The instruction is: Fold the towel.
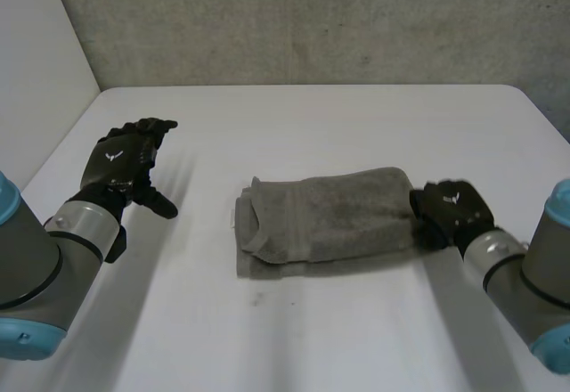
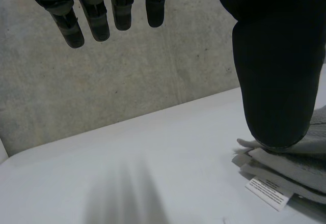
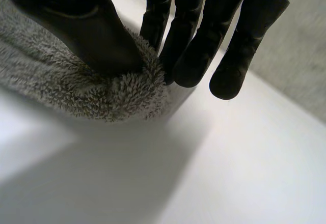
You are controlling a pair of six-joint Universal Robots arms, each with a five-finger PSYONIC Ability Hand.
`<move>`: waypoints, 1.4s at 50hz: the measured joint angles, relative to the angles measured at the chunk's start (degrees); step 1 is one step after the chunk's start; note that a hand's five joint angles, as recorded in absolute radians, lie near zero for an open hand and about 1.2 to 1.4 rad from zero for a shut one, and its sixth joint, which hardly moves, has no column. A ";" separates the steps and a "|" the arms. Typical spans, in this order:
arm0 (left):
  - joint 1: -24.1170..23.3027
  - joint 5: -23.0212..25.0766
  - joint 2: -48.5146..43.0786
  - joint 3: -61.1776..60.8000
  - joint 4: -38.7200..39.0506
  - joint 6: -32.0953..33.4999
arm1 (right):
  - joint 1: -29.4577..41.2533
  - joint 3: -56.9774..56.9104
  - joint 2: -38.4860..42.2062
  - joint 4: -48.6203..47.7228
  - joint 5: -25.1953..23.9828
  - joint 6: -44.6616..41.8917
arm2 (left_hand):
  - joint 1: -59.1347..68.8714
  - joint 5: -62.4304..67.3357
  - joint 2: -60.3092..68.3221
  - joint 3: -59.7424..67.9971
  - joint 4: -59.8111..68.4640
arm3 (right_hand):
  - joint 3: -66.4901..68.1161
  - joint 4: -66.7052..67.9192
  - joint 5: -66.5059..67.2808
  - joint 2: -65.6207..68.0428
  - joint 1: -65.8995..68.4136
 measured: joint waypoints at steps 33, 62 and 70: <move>-2.08 -0.23 5.50 4.50 -1.96 -0.14 | 35.14 -44.75 19.67 29.81 5.60 0.62 | 0.00 0.00 -0.01 0.00 0.00 | -62.51 -62.22 -62.70 -60.31 -61.98; -17.95 -14.90 -21.94 20.12 -20.29 -6.57 | 18.29 -37.74 21.44 28.08 0.10 10.52 | 0.00 0.00 0.00 0.00 0.00 | -62.51 -62.21 -62.71 -60.31 -62.67; -18.42 -14.42 -16.33 21.45 -20.48 -6.50 | 17.48 -35.29 14.28 26.70 0.17 10.26 | 0.00 0.00 -0.01 0.00 0.00 | -62.51 -62.22 -62.71 -60.30 -62.69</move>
